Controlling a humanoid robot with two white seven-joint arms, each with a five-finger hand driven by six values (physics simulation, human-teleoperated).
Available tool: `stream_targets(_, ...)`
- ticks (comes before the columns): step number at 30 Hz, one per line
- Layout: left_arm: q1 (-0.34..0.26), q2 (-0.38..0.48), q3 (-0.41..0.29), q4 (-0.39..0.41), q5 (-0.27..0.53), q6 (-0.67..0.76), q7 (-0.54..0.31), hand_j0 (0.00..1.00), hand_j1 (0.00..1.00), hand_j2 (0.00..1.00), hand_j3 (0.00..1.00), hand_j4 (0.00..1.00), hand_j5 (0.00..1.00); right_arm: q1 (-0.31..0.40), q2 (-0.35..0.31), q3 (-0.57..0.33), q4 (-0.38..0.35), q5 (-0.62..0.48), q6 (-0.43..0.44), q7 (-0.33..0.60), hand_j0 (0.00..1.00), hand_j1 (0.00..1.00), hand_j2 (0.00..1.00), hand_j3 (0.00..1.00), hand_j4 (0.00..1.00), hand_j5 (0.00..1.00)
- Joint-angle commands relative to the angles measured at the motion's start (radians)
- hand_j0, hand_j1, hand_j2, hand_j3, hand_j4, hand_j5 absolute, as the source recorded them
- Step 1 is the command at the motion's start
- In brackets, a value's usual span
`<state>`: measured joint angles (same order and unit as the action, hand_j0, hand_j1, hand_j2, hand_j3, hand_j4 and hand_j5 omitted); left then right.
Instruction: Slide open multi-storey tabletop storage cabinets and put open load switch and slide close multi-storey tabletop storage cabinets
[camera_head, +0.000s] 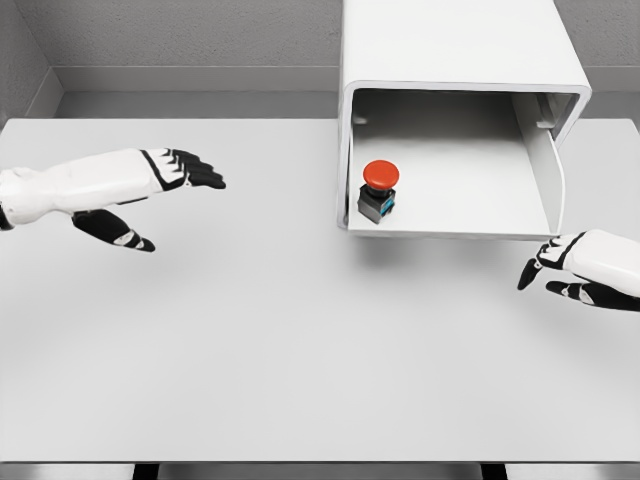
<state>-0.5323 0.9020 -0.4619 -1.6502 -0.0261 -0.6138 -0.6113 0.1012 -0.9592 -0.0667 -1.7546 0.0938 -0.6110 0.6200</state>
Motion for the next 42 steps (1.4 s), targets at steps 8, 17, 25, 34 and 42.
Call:
stream_targets(8, -0.192, 0.012, -0.135, -0.071, -0.011, 0.003, 0.000, 1.00, 1.00, 1.00, 1.00, 1.00, 1.00, 0.074, -0.015, -0.097, 0.007, -0.037, 0.000, -0.009, 0.57, 0.57, 0.57, 0.57, 0.57, 0.57)
stream_targets(17, -0.213, 0.009, -0.195, -0.072, -0.041, 0.003, 0.000, 1.00, 1.00, 1.00, 1.00, 1.00, 1.00, 0.035, -0.021, -0.005, -0.005, -0.036, 0.000, -0.009, 0.55, 0.55, 0.55, 0.55, 0.55, 0.55)
stream_targets(25, -0.219, 0.015, -0.189, -0.068, -0.041, 0.003, 0.000, 1.00, 1.00, 1.00, 1.00, 1.00, 1.00, -0.021, -0.029, 0.104, -0.005, -0.036, 0.000, -0.009, 0.55, 0.55, 0.55, 0.55, 0.55, 0.55)
stream_targets(34, -0.219, 0.015, -0.187, -0.066, -0.041, 0.003, 0.000, 1.00, 1.00, 1.00, 1.00, 1.00, 1.00, -0.236, -0.024, 0.324, -0.005, -0.036, 0.000, -0.009, 0.55, 0.55, 0.55, 0.55, 0.55, 0.55)
stream_targets(42, -0.221, 0.015, -0.187, -0.066, -0.041, 0.003, 0.000, 1.00, 1.00, 1.00, 1.00, 1.00, 1.00, -0.382, 0.008, 0.424, 0.000, -0.034, 0.000, -0.009, 0.55, 0.55, 0.55, 0.55, 0.55, 0.55)
